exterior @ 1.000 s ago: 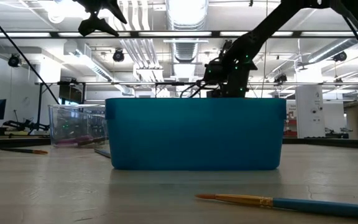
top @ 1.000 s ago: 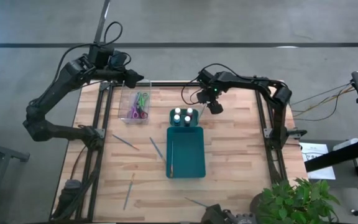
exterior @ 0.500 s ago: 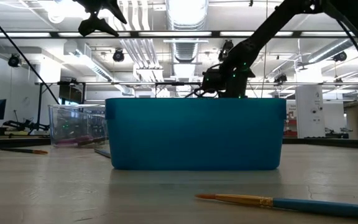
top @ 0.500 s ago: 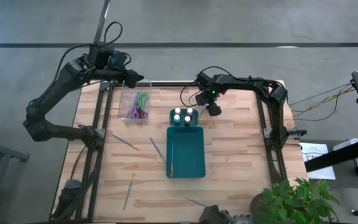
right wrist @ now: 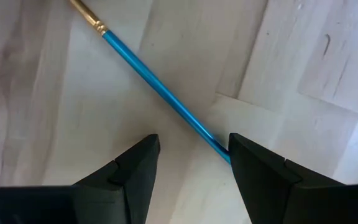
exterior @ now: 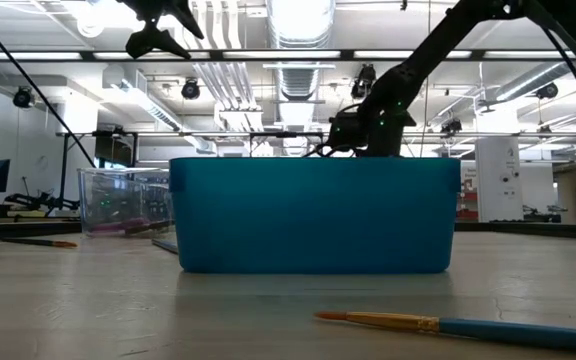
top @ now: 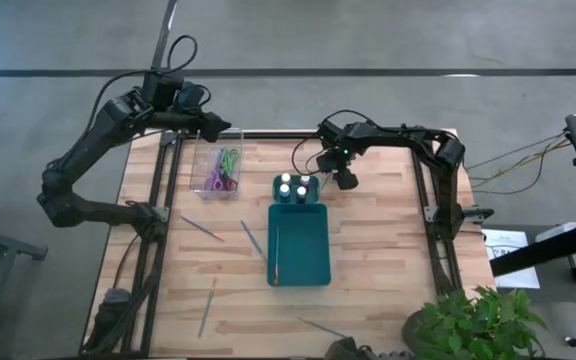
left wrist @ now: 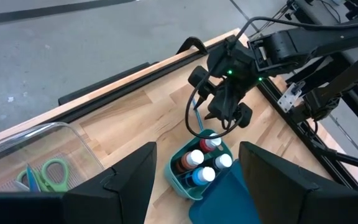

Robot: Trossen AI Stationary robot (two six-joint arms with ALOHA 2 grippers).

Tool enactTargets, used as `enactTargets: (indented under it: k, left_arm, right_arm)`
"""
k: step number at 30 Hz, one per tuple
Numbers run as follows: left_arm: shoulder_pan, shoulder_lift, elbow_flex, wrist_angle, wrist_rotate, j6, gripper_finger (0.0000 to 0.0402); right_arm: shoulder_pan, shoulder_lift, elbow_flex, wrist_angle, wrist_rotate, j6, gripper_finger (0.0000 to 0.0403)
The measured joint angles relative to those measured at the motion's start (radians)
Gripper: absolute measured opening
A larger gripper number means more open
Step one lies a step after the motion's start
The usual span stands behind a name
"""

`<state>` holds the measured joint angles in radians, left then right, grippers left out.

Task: Pick & Place Paint Supplies
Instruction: Put the blue paintbrush into the blue bin

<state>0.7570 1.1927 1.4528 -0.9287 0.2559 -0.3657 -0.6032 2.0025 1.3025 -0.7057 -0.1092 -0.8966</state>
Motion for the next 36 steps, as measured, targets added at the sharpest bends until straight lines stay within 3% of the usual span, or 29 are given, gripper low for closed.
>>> enactTargets:
  k: [12, 36]
  left_arm:
    - [0.000, 0.000, 0.000, 0.000, 0.008, 0.001, 0.0238]
    - [-0.003, 0.000, 0.000, -0.016, 0.027, -0.002, 0.0238]
  right_arm:
    - [0.004, -0.031, -0.014, -0.113, -0.004, 0.008, 0.0198]
    - [-0.007, -0.038, -0.032, -0.106, 0.001, 0.060, 0.0198]
